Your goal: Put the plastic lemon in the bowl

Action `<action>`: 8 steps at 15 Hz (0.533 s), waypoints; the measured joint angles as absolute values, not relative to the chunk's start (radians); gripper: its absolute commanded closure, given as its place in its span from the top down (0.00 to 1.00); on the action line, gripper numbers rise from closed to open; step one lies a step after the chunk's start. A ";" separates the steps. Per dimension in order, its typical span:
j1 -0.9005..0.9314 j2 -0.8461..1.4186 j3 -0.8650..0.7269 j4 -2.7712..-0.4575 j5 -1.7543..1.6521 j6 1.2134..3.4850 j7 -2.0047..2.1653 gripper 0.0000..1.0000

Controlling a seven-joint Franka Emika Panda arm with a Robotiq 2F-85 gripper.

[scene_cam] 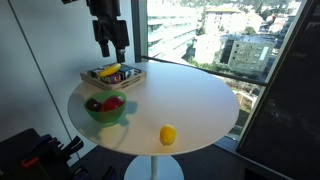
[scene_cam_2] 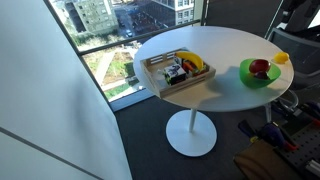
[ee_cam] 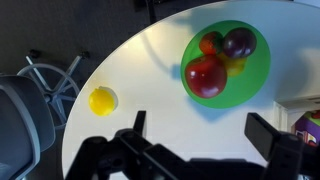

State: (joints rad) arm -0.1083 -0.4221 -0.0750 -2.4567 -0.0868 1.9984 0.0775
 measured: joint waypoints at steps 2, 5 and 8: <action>-0.120 -0.402 -0.089 -2.455 -0.087 2.013 0.077 1.00; -0.139 -0.375 -0.107 -2.454 -0.089 2.039 0.075 1.00; -0.160 -0.346 -0.122 -2.454 -0.093 2.071 0.074 1.00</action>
State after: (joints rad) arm -0.1597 -0.3455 -0.1218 -2.4542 -0.0926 2.0706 0.0742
